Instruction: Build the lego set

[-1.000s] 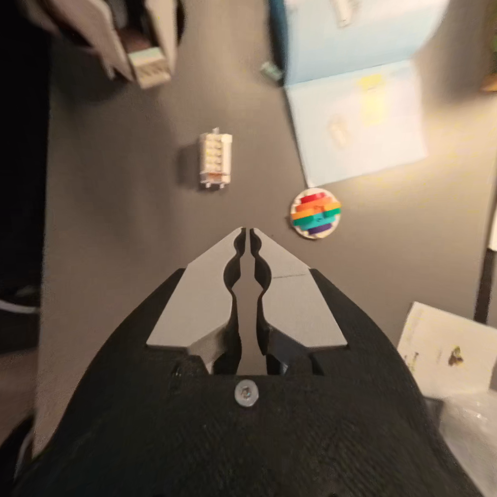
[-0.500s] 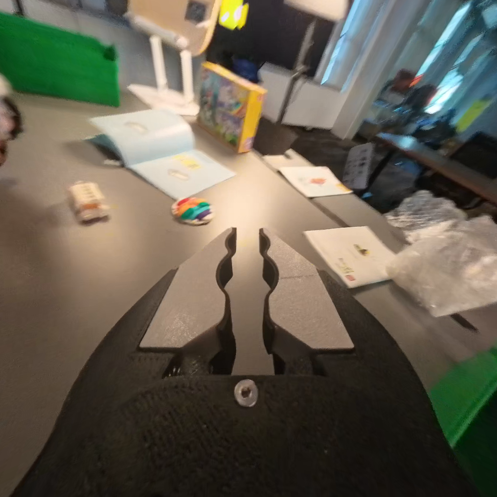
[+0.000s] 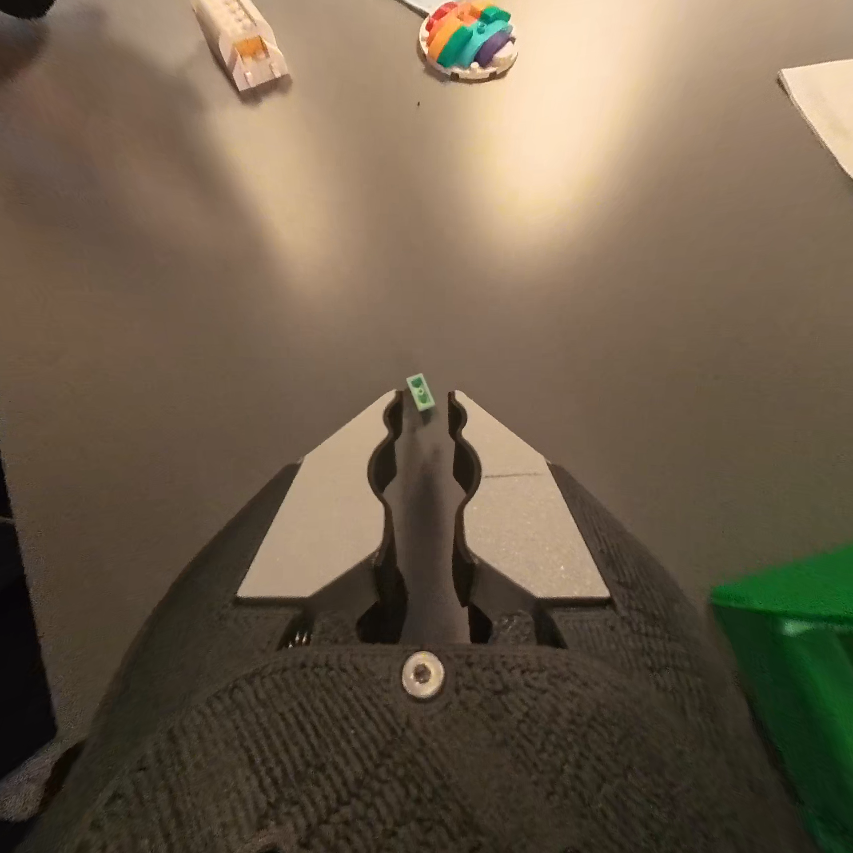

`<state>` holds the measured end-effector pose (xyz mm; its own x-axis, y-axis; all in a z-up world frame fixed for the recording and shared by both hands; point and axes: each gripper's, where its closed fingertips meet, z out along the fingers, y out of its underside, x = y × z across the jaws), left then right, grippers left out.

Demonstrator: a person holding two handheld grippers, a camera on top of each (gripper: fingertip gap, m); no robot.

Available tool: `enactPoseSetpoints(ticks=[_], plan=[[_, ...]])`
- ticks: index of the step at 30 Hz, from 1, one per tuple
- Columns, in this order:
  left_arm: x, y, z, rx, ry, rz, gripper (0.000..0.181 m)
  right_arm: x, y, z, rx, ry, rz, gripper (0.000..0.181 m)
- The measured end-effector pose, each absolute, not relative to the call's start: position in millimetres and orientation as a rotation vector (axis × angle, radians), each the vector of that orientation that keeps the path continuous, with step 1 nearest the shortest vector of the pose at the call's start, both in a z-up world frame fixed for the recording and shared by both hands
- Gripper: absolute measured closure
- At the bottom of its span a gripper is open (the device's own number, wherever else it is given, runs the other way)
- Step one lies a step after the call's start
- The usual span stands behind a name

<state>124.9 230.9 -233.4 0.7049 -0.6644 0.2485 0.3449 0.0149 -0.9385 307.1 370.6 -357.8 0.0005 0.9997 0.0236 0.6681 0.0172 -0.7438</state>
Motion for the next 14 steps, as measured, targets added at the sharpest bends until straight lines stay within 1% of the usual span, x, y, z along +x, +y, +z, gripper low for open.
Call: enactPoseSetpoints(ticks=[3,4,5,7,10,14], plan=[[124,230,-233,-1.337,0.293,-0.799,0.167,303,371,-366,-1.716,-1.790,0.720,0.164],[123,230,-233,-1.336,0.289,-0.801,0.167,302,370,-366,-1.714,-1.800,0.727,0.167],[123,230,-233,-1.334,0.284,-0.805,0.167,302,370,-366,-1.717,-1.808,0.732,0.174],[121,230,-230,-1.319,0.273,-0.822,0.166,293,368,-357,-1.684,-1.801,0.759,0.174],[126,227,-218,-1.253,0.250,-0.946,0.167,247,344,-297,-1.415,-1.762,0.887,0.175],[134,216,-177,-1.036,0.142,-1.428,0.166,182,274,-198,-0.901,-1.808,1.021,0.175]])
